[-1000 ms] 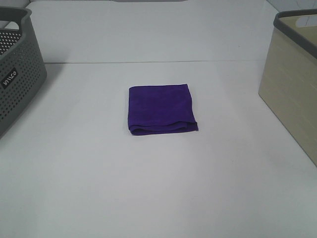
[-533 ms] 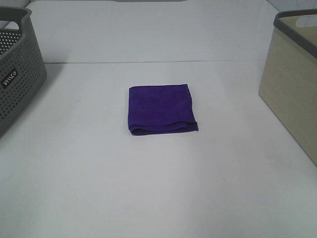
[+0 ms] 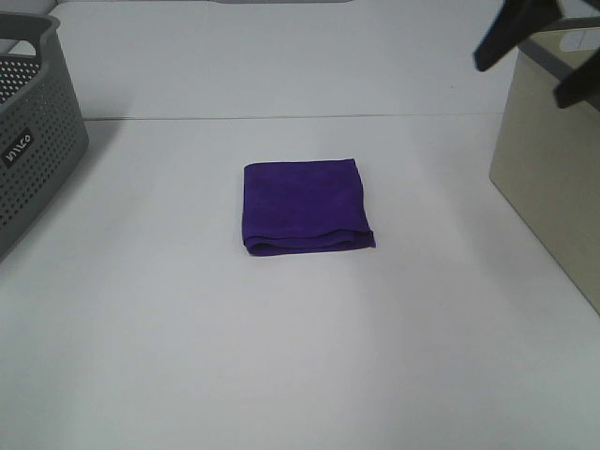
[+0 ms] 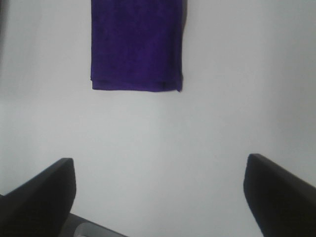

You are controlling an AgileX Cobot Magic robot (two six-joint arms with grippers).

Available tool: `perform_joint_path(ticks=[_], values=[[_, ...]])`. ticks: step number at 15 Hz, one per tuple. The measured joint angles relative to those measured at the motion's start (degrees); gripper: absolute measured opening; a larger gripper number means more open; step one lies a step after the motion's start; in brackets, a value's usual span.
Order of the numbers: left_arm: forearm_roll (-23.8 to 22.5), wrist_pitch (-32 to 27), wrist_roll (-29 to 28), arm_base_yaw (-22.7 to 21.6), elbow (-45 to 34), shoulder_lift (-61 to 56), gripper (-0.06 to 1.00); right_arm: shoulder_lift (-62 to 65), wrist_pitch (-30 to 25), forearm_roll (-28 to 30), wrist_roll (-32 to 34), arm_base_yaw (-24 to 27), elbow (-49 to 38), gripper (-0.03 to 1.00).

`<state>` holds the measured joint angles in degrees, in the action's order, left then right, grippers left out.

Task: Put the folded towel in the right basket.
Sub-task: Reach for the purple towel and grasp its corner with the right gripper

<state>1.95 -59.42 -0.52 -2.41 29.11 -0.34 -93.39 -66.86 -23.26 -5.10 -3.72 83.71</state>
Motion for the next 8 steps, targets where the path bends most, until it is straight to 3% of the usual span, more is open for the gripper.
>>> perform_joint_path(ticks=[3,8], values=[[0.1,0.0,0.0,0.0,0.0,0.0,0.99,-15.8,1.7,0.1,-0.1,-6.1,12.4,0.89],[0.1,0.0,0.0,0.0,0.0,0.0,0.99,-33.2,1.5,-0.1,-0.1,-7.2,25.2,0.89]])
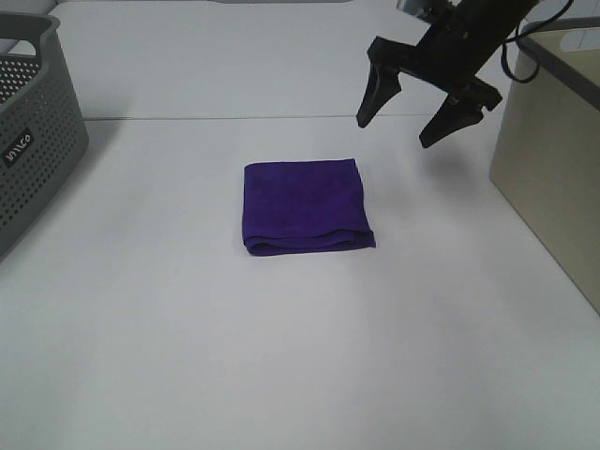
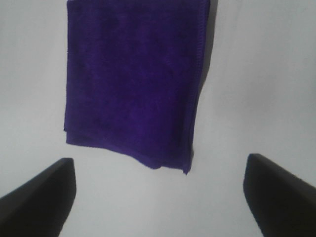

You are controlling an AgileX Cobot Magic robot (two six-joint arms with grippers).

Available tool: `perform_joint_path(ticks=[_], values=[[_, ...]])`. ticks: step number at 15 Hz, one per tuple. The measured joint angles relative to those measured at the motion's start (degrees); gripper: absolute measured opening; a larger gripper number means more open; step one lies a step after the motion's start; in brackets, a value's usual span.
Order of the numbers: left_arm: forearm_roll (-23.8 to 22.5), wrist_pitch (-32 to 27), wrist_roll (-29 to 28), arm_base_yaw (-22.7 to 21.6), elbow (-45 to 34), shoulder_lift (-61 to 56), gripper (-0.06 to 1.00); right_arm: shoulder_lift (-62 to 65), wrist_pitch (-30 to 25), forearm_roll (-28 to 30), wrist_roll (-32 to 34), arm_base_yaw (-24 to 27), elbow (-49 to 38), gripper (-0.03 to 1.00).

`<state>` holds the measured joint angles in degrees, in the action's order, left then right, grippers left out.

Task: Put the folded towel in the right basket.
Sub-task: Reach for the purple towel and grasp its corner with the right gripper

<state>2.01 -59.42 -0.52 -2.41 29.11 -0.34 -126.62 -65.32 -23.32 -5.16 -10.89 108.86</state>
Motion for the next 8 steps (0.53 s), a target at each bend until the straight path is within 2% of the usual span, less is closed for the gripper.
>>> perform_joint_path(ticks=[5,8], values=[[0.0,0.0,0.0,0.0,0.0,0.0,0.99,-9.5,2.6,-2.4,-0.1,0.0,6.8,0.89],[0.0,0.0,0.0,0.0,0.0,0.0,0.99,-12.7,3.5,-3.7,-1.4,0.0,7.3,0.88]])
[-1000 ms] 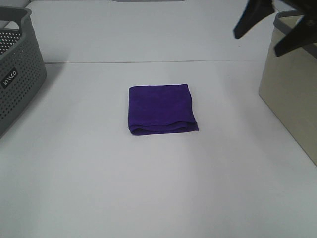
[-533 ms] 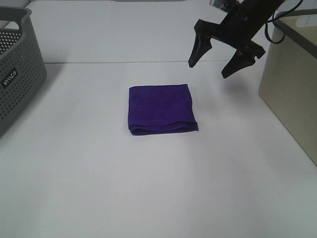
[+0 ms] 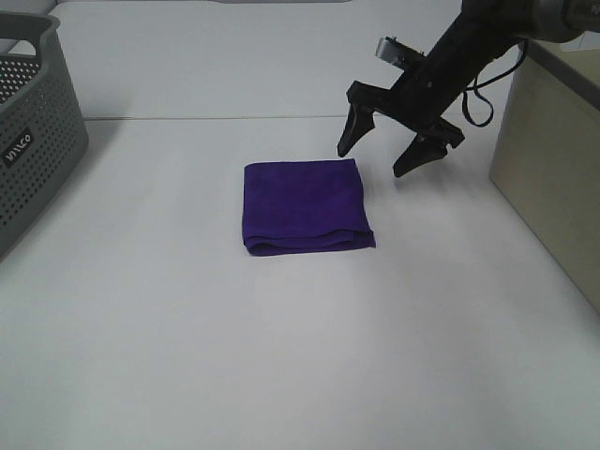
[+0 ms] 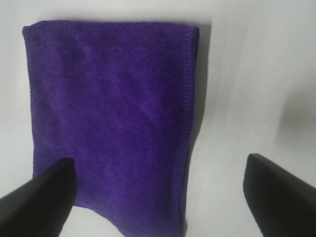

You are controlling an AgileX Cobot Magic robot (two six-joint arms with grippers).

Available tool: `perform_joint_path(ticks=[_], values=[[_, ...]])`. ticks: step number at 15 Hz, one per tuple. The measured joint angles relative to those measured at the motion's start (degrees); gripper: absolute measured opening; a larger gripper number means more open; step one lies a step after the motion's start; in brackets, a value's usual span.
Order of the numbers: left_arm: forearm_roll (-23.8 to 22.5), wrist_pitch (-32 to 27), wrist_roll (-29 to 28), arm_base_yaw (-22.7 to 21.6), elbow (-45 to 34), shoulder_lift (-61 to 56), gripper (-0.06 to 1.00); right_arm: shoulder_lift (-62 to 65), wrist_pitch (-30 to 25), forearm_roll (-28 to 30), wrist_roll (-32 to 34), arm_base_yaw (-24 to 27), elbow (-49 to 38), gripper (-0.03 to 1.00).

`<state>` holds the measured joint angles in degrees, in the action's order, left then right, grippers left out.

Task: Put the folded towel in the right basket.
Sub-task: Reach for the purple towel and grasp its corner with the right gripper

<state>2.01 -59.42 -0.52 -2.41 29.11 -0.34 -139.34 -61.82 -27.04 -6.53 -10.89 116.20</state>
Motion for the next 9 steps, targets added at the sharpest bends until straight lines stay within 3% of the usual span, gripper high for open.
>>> perform_joint_path(ticks=[4,9], values=[[0.0,0.0,0.0,0.0,0.0,0.0,0.99,-2.9,3.6,-0.8,-0.1,0.0,0.0,0.88],[0.0,0.0,0.0,0.0,0.0,0.0,0.99,-4.8,4.4,-4.5,-1.5,0.0,0.2,0.88]])
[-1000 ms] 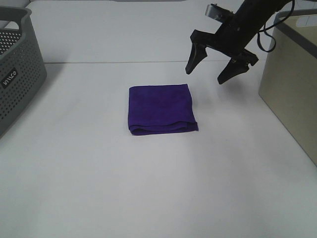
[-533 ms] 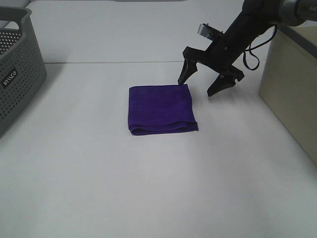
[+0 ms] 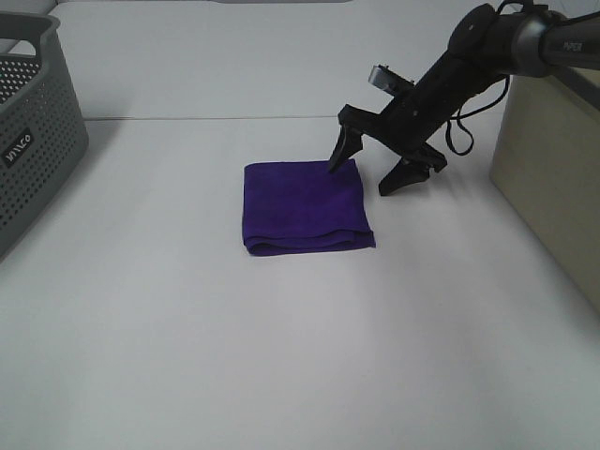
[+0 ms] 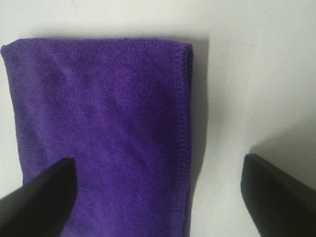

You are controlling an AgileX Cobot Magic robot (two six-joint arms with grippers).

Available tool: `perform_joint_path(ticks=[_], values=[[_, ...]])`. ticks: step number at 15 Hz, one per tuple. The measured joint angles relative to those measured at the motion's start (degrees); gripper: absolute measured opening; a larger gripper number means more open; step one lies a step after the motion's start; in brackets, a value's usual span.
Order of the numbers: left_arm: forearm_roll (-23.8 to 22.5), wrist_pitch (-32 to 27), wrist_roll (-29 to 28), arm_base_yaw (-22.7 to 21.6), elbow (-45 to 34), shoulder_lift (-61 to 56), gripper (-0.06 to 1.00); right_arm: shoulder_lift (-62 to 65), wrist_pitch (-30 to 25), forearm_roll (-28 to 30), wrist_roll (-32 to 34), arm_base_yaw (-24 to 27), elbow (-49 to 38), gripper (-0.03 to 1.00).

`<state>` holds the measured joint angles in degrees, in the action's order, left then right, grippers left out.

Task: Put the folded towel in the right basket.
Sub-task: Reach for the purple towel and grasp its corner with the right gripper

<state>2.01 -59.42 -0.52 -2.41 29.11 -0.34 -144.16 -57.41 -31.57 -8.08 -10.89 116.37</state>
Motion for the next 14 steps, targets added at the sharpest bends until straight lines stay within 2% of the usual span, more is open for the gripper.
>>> perform_joint_path(ticks=[5,8,9,10,12,13,14], values=[[0.0,0.0,0.0,0.0,0.0,0.0,0.99,-0.3,0.0,0.7,0.0,-0.9,0.1,0.87],[0.0,0.0,0.0,0.0,0.0,0.0,0.99,-1.3,3.3,0.6,0.5,-5.6,0.5,0.81],[0.0,0.0,0.0,0.0,0.0,0.0,0.99,-1.8,5.1,0.6,1.1,-7.3,0.7,0.75],[0.0,0.0,0.0,0.0,0.0,0.0,0.99,-2.4,7.4,0.5,1.5,-9.1,0.8,0.63],[0.0,0.0,0.0,0.0,0.0,0.0,0.99,-3.5,11.6,0.3,1.9,-12.5,0.8,0.22],[0.0,0.0,0.0,0.0,0.0,0.0,0.99,-3.7,13.1,0.2,1.9,-13.9,0.8,0.08],[-0.1,0.0,0.0,0.0,0.0,0.0,0.99,-3.7,14.0,0.3,1.9,-15.0,0.8,0.07]])
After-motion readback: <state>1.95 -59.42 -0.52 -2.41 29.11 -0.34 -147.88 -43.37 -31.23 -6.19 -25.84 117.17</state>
